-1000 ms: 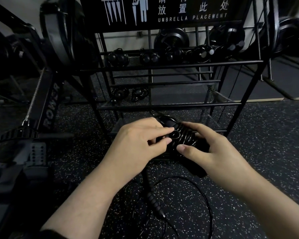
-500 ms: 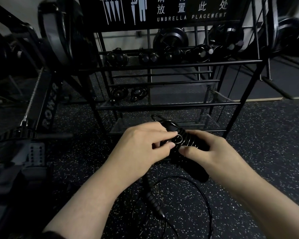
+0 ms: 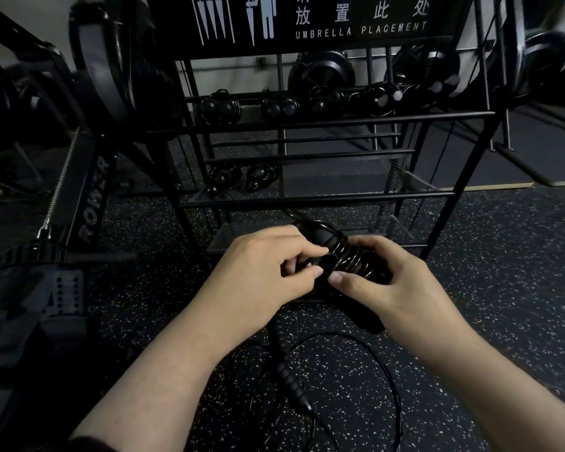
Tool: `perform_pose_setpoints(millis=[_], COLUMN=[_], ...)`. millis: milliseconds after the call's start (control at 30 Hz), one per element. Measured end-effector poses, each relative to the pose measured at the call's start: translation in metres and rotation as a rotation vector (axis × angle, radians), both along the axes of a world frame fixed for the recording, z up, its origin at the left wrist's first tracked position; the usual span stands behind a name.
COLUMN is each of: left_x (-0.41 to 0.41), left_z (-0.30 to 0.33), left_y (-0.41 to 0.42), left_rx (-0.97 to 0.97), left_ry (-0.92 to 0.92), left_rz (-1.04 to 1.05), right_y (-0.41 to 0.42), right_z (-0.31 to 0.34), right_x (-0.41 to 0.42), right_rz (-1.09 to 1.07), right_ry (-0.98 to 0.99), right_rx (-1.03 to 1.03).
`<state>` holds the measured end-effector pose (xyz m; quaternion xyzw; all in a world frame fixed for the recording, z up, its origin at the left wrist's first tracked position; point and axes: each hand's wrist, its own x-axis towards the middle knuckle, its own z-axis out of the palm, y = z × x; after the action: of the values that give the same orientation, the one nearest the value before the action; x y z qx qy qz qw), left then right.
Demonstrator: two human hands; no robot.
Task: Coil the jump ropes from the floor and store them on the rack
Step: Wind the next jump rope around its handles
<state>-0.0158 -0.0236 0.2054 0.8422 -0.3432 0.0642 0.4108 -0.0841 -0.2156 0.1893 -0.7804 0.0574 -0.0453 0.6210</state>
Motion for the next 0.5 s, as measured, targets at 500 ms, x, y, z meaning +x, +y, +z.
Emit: perform_pose_setpoints(millis=[500], left_x=[-0.011], left_z=[-0.008], left_y=[-0.015], left_rx=[0.067], left_ry=[-0.039], left_rz=[-0.041], right_y=[-0.007], right_z=[-0.006], right_x=[0.001], right_rz=[-0.085], right_ry=[-0.061], right_rx=[-0.124])
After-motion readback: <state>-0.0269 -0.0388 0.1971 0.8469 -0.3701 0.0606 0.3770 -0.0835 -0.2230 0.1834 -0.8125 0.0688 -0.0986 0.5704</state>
